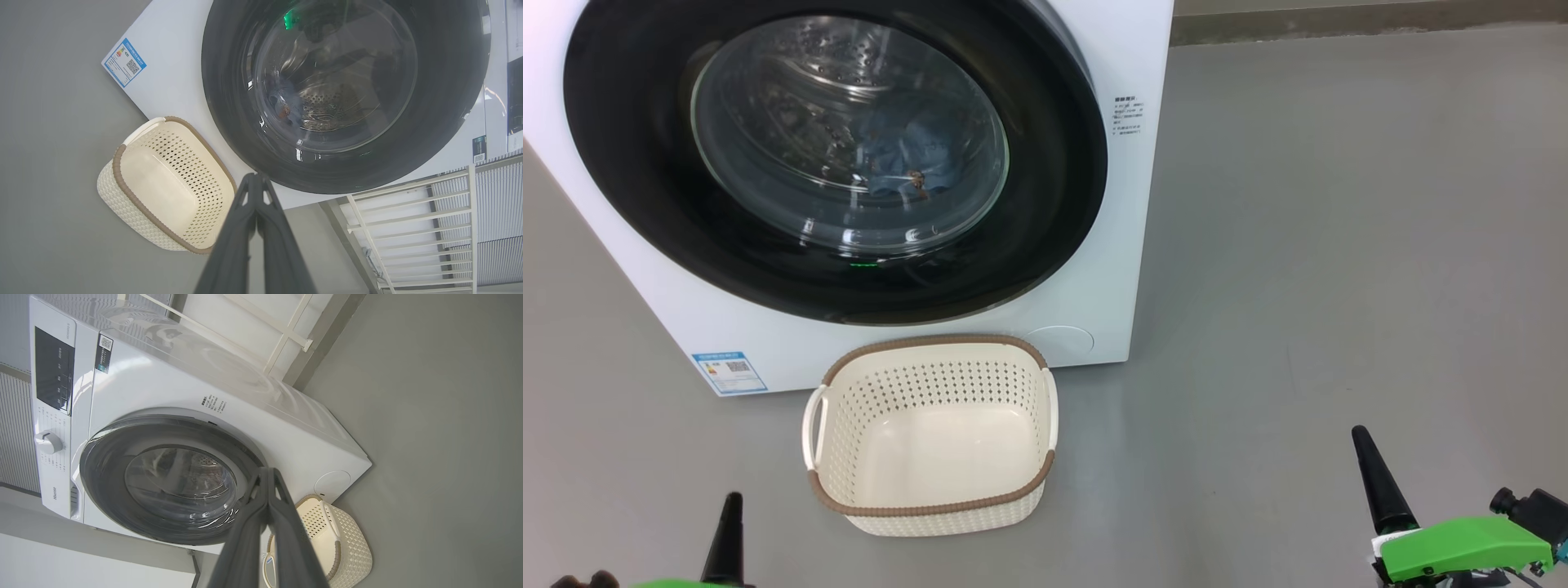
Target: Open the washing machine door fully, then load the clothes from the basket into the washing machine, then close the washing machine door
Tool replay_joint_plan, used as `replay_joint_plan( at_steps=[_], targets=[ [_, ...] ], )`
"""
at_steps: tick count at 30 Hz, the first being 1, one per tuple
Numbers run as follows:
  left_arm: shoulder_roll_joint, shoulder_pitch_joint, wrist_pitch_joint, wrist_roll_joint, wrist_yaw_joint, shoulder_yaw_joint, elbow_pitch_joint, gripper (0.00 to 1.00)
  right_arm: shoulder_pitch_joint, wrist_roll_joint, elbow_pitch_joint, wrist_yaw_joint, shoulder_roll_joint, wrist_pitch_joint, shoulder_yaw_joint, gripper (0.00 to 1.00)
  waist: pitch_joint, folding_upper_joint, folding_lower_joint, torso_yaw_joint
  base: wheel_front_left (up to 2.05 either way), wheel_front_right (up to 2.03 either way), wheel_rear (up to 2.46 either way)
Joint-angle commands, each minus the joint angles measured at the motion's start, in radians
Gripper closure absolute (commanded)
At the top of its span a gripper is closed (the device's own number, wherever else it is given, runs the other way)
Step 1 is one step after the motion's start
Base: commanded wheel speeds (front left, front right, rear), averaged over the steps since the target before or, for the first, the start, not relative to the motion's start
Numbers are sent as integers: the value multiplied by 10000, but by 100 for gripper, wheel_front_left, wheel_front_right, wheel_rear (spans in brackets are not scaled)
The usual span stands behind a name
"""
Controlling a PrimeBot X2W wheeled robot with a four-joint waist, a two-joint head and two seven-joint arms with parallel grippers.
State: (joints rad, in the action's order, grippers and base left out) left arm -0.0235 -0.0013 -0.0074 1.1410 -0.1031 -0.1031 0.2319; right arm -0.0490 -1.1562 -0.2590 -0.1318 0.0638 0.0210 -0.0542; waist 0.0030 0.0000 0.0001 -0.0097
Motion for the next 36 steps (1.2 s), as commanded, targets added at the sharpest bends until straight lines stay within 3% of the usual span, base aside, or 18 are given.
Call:
replay_joint_plan(
  at_steps=[1, 36],
  targets=[
    [-213, -476, 94, 303, -107, -188, -170, 100, -459, -355, 227, 7, 34, -87, 67, 100, 0, 0, 0, 4, 0, 0, 0],
    [-262, -1006, 1091, 4213, -258, -119, 104, 100, -563, -4187, 157, 11, -26, -1112, -404, 100, 1, 0, 0, 88, 0, 0, 0]
  ],
)
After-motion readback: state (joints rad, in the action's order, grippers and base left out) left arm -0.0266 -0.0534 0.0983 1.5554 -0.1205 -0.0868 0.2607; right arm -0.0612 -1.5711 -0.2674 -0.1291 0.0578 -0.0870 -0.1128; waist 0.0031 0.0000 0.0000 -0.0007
